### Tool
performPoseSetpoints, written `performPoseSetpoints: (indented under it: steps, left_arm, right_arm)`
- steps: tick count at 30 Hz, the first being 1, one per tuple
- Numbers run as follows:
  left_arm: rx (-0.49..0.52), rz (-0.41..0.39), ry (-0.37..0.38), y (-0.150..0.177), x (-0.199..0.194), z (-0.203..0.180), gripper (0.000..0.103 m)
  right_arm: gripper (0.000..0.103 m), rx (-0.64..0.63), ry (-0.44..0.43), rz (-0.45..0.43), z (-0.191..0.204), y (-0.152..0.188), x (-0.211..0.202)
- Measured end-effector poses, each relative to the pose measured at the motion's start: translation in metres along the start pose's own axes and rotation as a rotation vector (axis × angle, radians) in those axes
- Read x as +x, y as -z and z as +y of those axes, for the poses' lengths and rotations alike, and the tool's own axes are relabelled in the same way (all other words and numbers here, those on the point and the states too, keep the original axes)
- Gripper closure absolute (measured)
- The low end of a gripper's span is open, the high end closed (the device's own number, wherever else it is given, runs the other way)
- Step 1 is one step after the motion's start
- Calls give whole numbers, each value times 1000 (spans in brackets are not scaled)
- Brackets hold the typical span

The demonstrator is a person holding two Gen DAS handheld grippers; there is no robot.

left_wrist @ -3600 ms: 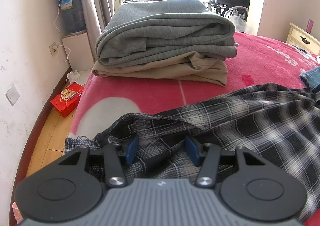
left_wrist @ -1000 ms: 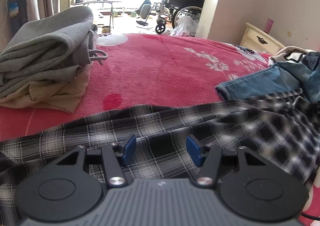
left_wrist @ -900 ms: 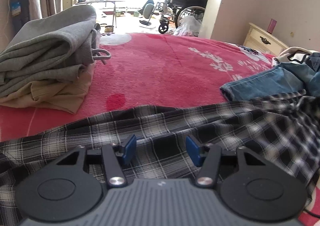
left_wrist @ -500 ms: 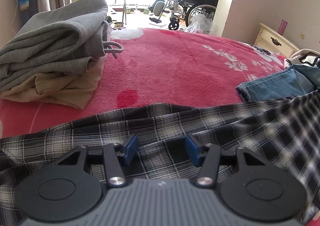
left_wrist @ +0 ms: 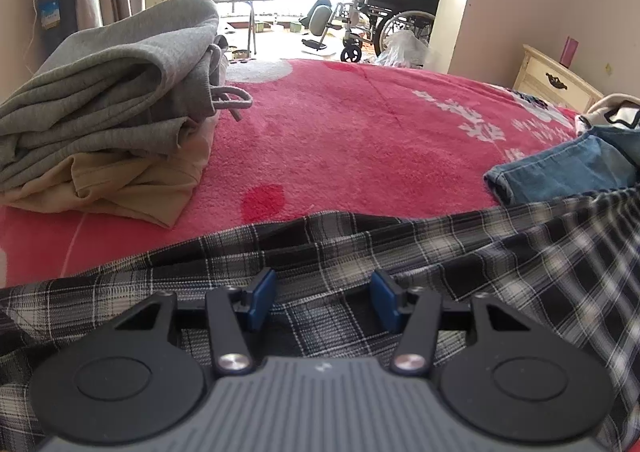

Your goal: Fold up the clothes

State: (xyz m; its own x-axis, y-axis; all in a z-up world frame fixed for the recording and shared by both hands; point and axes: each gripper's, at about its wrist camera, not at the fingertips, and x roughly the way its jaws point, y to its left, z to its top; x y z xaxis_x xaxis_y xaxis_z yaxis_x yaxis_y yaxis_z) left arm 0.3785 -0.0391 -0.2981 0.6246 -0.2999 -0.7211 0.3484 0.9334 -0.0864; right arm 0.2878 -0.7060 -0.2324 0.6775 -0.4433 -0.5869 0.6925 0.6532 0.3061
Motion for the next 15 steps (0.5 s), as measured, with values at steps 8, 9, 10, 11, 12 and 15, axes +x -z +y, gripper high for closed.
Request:
performPoseSetpoints:
  steps: [8, 9, 10, 11, 12, 15]
  left_arm:
    - [-31, -17, -31, -1, 3, 2, 49]
    - [-32, -16, -33, -1, 3, 1, 49]
    - [-32, -16, -34, -1, 3, 1, 49]
    - [-30, -15, -35, -1, 3, 1, 49]
    - [-26, -14, -37, -1, 3, 1, 49]
    - [-25, -10, -36, -2, 3, 2, 49]
  right_arm:
    - [92, -638, -481, 383, 116, 83, -37]
    - [92, -649, -478, 403, 123, 92, -28]
    - [93, -647, -466, 415, 130, 99, -17]
    - [93, -646, -455, 428, 136, 106, -5]
    - [94, -599, -414, 405, 133, 99, 4]
    - [89, -429, -271, 312, 118, 68, 29]
